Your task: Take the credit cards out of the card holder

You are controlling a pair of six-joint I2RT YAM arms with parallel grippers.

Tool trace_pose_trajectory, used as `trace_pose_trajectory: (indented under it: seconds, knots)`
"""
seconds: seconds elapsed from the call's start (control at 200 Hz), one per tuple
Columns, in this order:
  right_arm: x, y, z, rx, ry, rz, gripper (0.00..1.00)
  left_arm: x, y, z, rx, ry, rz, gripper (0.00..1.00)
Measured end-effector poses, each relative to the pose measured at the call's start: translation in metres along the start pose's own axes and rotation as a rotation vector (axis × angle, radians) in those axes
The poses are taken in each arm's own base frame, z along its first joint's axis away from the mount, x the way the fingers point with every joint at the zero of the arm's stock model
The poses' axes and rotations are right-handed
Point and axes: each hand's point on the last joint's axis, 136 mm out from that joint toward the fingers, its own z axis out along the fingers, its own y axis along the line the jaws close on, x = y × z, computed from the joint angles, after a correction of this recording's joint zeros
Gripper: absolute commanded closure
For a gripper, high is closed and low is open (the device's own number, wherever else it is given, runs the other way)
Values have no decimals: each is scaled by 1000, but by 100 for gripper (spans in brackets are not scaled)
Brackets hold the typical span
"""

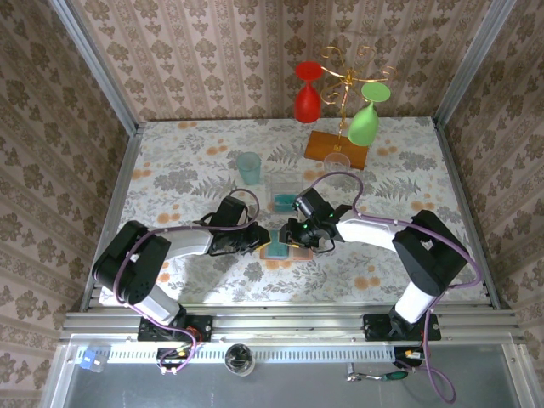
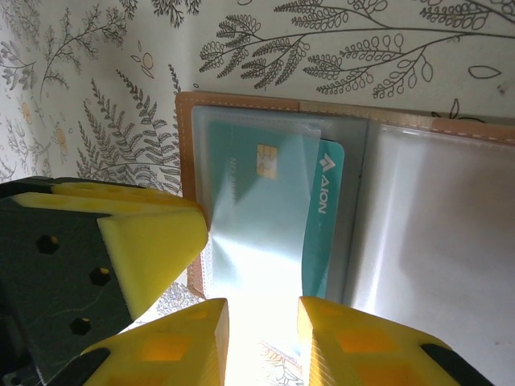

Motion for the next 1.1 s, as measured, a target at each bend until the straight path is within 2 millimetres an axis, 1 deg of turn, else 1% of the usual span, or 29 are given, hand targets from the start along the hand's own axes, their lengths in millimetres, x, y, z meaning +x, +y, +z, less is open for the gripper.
trace_pose_trajectory:
  seconds: [0.615, 0.87, 1.1]
  knots:
    - [0, -5, 10, 22, 19, -11, 71, 0, 0, 0, 0, 0, 0, 83]
    - [-1, -7, 13, 23, 22, -9, 74, 0, 0, 0, -1, 0, 0, 84]
    - [-4, 0, 14, -9, 13, -20, 77, 0, 0, 0, -1, 0, 0, 84]
